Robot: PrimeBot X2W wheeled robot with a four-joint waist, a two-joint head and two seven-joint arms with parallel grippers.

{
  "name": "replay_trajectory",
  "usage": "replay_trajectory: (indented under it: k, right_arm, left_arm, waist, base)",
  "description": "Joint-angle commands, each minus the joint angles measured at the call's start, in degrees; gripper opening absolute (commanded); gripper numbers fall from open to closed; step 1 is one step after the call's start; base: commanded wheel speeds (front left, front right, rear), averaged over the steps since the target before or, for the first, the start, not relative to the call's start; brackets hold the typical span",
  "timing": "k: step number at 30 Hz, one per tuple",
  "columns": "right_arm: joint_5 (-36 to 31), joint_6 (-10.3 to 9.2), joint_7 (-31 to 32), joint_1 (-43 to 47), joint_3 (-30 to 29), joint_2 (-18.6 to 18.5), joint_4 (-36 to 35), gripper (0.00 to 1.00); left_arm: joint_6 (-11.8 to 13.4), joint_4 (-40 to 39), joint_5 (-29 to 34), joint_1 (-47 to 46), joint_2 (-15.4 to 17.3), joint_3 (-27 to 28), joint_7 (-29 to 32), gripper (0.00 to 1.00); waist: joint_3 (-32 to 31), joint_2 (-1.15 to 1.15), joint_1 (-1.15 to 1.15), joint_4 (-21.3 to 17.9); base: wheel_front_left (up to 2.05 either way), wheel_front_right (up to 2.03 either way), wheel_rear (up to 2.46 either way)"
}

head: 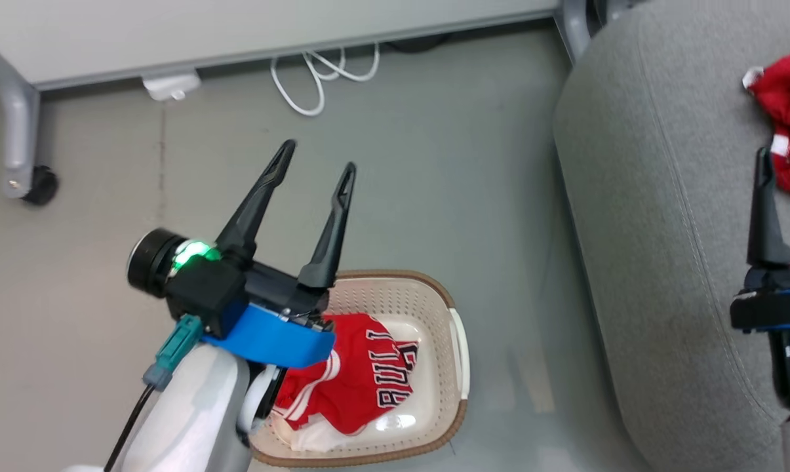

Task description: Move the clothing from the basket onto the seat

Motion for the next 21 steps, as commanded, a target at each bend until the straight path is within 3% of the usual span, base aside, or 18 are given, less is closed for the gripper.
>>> replay_trajectory:
  k: [1, 10, 21]
  right_arm:
    - [0.33, 0.01, -0.04, 1.84, 0.66, 0.64, -0.64, 1.0]
    - [0.04, 0.02, -0.04, 8.23, 5.52, 4.57, -3.52, 1.0]
    - [-0.86, 0.01, -0.04, 14.57, 7.71, 6.88, -5.42, 1.0]
  left_arm:
    - [-0.15, -0.41, 0.72, 2.0, -0.55, 1.89, -0.15, 1.0]
    - [-1.38, -0.08, 2.71, 10.92, -3.1, 11.43, -0.15, 1.0]
    - [-1.93, -0.14, 4.69, 17.8, -5.07, 17.88, -0.15, 1.0]
  waist:
    - [-3.71, 0.0, 0.02, 3.21]
    - [-9.59, 0.0, 0.02, 5.71]
    - [-13.01, 0.0, 0.02, 6.24]
  base:
    - [0.0, 0.0, 0.0]
    - [0.0, 0.0, 0.0]
    - [0.0, 0.0, 0.0]
